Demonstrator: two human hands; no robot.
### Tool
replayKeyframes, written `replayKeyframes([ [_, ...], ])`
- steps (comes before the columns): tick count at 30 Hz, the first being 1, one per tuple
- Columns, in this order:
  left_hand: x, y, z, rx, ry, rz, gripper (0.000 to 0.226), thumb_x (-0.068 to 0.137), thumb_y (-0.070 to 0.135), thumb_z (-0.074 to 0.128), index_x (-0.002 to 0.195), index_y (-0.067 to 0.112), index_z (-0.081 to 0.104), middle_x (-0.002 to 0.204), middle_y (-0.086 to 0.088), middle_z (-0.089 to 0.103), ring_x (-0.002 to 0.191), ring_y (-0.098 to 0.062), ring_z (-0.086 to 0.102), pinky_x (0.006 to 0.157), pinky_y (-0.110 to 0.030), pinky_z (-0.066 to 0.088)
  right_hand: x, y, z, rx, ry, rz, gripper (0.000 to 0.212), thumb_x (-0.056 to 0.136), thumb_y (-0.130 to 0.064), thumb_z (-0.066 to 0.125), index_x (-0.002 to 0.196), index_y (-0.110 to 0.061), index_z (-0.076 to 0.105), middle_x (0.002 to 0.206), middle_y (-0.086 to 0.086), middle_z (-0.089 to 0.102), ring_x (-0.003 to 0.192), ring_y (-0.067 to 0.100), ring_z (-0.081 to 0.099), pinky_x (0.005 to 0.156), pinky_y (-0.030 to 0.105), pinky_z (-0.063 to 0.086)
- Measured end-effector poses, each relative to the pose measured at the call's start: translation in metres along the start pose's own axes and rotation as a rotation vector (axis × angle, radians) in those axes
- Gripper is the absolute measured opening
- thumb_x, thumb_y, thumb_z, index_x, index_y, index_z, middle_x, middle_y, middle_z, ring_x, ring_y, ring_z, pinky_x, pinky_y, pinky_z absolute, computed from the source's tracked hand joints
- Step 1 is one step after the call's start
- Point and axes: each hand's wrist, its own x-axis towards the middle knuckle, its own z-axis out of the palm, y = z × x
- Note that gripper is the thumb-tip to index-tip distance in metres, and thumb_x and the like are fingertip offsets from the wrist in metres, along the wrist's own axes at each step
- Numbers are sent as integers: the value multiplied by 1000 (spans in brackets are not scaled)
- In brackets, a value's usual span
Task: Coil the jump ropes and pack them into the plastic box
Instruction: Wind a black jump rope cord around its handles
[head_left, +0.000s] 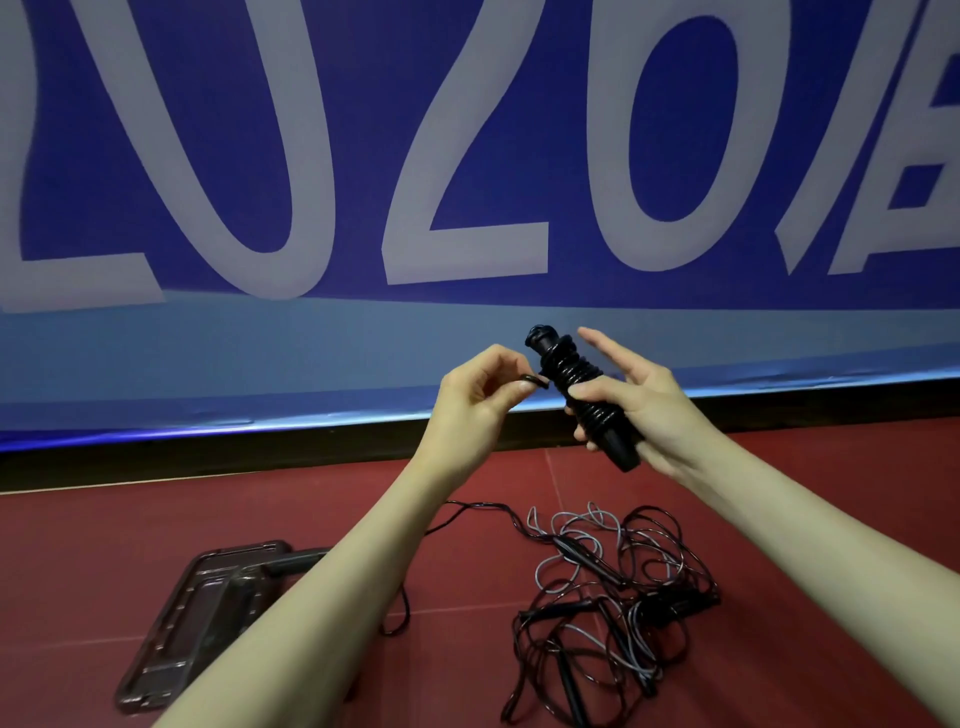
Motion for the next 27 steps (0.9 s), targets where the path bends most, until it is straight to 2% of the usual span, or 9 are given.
replayKeyframes([
  [4, -4, 3, 1, 45, 47, 23, 8, 88, 3, 63, 84, 9, 66, 87, -6, 70, 88, -23, 62, 83, -35, 48, -8, -3, 0, -229, -36, -66, 49, 83, -1, 70, 124, -26, 59, 97, 13, 66, 62, 29, 65, 57, 38, 57],
  [6, -5, 7, 4, -5, 102, 15, 13, 88, 1, 62, 82, 12, 67, 82, 1, 69, 84, -17, 62, 81, -30, 51, -9, -4, 0, -260, -63, -112, 43, 84, -2, 70, 115, -31, 62, 92, 11, 66, 64, 28, 66, 62, 40, 57],
  [8, -5, 11, 11, -117, 151, 0, 19, 89, -2, 60, 82, 15, 66, 82, 5, 67, 84, -13, 63, 77, -28, 53, -9, -7, -2, -254, -62, -144, 45, 84, -2, 70, 115, -34, 62, 88, 7, 67, 66, 28, 67, 65, 42, 58],
  [12, 0, 19, 22, -286, 234, -39, 17, 90, -3, 60, 83, 12, 65, 106, -4, 59, 80, -11, 67, 73, -22, 54, -8, -8, -4, -239, -35, -196, 50, 85, -3, 69, 120, -37, 60, 79, -2, 67, 67, 26, 68, 67, 44, 58],
  [14, 2, 19, 23, -347, 257, -75, 14, 90, -3, 60, 85, 10, 63, 97, -6, 64, 80, -12, 67, 74, -23, 54, -9, -9, -5, -240, -38, -214, 50, 85, -3, 69, 119, -39, 61, 76, -5, 68, 68, 26, 68, 67, 44, 58],
  [17, 3, 18, 25, -459, 286, -122, 11, 90, -3, 59, 86, 7, 62, 79, 3, 67, 80, -12, 66, 77, -22, 54, -9, -9, -6, -228, -49, -223, 49, 85, -4, 69, 116, -41, 62, 77, -3, 67, 68, 26, 67, 66, 43, 58],
  [20, 3, 21, 27, -518, 349, -189, 10, 90, -1, 60, 86, 7, 64, 83, -5, 64, 78, -15, 65, 77, -23, 54, -10, -8, -3, -260, -46, -265, 49, 85, -4, 70, 115, -42, 63, 79, 3, 65, 66, 24, 64, 64, 41, 58],
  [23, 4, 25, 28, -470, 437, -210, 9, 88, 0, 62, 86, 9, 63, 83, -10, 60, 70, -14, 64, 76, -25, 55, -9, -8, 1, -321, -30, -317, 50, 84, -6, 71, 115, -44, 63, 78, 9, 64, 65, 25, 63, 62, 40, 58],
  [27, 5, 28, 27, -276, 496, -187, 15, 84, 5, 66, 83, 14, 55, 61, 4, 59, 65, -16, 64, 80, -36, 58, -10, -7, 5, -450, 41, -384, 54, 81, -10, 73, 114, -50, 59, 79, 12, 67, 64, 31, 63, 63, 44, 58],
])
